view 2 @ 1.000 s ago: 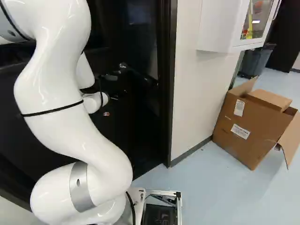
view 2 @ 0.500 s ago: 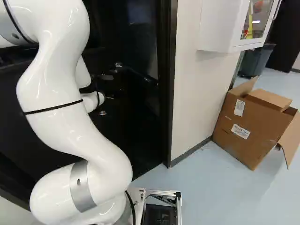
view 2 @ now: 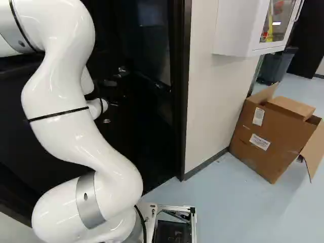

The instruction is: Open the door and move inside

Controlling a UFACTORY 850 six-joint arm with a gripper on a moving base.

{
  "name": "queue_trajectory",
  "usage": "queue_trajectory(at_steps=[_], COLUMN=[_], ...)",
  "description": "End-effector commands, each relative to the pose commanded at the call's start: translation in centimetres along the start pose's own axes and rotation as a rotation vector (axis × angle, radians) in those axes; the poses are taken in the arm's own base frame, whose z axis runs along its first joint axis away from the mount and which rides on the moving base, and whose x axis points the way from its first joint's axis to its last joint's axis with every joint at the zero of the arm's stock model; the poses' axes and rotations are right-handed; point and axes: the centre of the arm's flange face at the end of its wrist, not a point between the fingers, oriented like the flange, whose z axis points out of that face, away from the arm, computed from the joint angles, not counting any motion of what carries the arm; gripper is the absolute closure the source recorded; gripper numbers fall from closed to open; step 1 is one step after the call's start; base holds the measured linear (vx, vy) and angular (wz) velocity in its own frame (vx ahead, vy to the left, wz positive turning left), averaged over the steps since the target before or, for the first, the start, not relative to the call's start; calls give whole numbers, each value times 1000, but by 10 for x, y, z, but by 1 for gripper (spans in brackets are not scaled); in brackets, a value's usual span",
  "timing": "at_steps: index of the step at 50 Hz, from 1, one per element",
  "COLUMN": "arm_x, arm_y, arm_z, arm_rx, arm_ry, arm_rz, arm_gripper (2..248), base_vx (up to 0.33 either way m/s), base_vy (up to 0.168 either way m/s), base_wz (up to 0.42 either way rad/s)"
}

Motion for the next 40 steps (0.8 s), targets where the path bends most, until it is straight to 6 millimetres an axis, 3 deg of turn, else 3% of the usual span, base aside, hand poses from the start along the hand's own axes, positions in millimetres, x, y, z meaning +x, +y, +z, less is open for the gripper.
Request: queue_trajectory(at_steps=[40], arm_x=[-8], arm_y=[-59], arm_z=[32], arm_rx=[105], arm_ry=[18], arm_rz=[-23], arm_gripper=[3], base_vx=[0], base_vy=[0], base_wz=[0])
